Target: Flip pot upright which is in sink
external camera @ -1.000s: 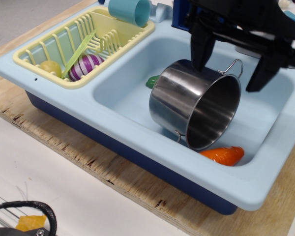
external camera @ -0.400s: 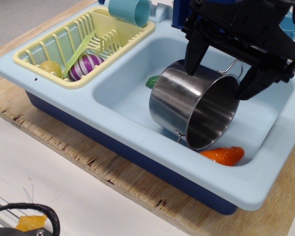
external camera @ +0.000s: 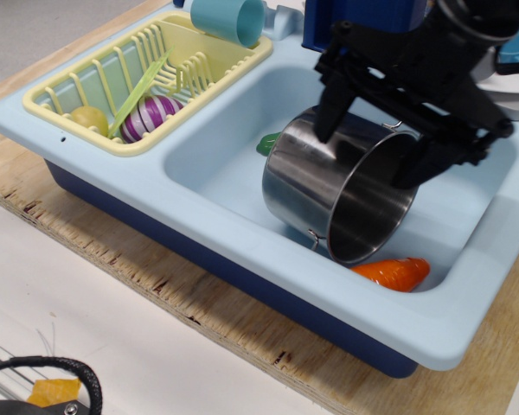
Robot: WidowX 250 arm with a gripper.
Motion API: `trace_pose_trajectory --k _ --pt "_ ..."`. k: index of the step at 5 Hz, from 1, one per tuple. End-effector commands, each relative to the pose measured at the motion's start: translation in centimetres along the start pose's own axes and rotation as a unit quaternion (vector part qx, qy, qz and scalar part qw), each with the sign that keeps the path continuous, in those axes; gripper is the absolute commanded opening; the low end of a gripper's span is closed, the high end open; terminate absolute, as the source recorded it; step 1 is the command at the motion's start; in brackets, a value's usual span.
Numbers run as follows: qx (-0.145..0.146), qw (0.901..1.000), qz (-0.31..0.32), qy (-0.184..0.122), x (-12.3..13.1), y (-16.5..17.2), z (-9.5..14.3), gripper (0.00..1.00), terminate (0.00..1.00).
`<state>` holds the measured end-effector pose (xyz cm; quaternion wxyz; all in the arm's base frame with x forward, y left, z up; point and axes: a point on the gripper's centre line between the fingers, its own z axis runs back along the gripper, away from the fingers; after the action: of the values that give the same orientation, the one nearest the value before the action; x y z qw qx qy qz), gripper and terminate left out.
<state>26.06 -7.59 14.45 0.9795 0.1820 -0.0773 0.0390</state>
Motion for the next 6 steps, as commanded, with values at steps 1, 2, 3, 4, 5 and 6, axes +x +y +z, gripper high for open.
trace_pose_trajectory --k 1,2,3,4,5,6 --pt "0.011 0.9997 -0.023 0.001 1.5 1.0 -0.8 1.0 0.0" --pt "0.02 0.9995 -0.024 -0.005 1.9 2.2 -1.3 0.0 0.0" --pt "0.014 0.9996 -0.012 -0.022 1.8 2.9 -1.3 0.0 0.0" --pt "-0.014 0.9994 0.004 -0.031 1.8 3.0 -0.9 0.0 0.0" --pt "-0.074 0.9959 0.045 -0.024 1.6 3.6 -0.2 0.0 0.0" --pt "-0.084 0.9937 0.075 -0.009 0.8 4.0 0.5 0.0 0.0"
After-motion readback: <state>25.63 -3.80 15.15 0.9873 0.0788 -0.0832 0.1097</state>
